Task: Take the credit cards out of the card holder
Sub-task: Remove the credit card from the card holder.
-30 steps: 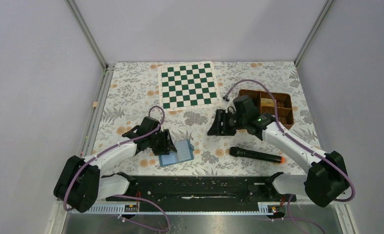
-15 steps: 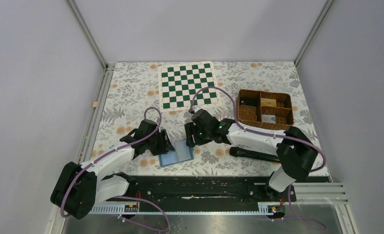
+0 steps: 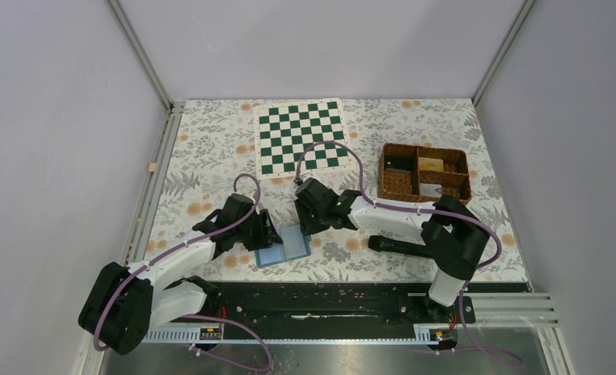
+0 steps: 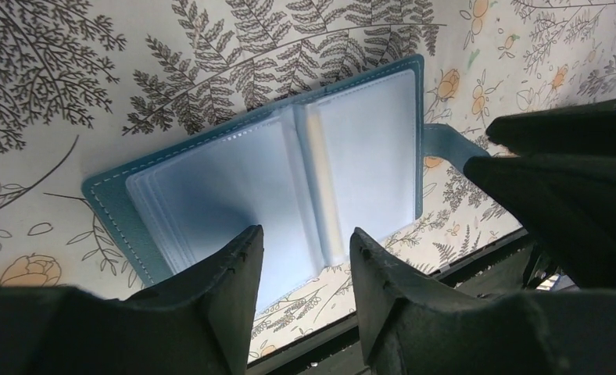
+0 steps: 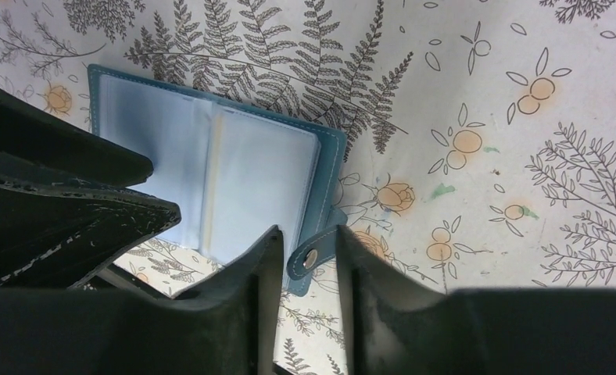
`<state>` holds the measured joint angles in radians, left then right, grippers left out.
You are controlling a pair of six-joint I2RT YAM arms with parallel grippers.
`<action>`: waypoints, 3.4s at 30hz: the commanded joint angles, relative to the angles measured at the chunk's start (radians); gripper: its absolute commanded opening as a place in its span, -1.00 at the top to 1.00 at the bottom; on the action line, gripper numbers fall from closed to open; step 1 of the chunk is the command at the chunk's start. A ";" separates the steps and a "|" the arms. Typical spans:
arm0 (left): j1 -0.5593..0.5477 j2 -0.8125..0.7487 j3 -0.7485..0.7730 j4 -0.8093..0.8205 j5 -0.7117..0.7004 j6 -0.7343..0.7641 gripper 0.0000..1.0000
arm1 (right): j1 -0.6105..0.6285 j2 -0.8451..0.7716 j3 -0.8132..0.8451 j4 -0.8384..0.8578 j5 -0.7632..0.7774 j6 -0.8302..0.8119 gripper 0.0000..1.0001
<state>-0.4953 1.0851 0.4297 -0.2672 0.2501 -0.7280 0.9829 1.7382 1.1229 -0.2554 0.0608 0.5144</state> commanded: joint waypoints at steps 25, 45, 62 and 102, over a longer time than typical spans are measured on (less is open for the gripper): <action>-0.222 0.054 0.023 0.235 0.017 -0.142 0.16 | -0.092 -0.387 -0.366 -0.035 0.045 -0.161 1.00; -0.260 0.186 0.010 0.356 0.079 -0.146 0.35 | -0.022 -0.545 -0.467 0.274 -0.058 0.187 0.24; -0.272 0.168 -0.015 0.349 0.069 -0.151 0.33 | -0.014 -0.345 -0.468 0.223 0.028 0.196 -0.04; -0.287 0.163 -0.060 0.370 0.052 -0.172 0.33 | -0.016 -0.407 -0.594 0.599 -0.201 0.359 0.03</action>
<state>-0.7731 1.2640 0.3840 0.0784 0.3176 -0.8951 0.9615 1.3586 0.5259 0.2489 -0.0978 0.8398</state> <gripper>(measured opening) 0.337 0.491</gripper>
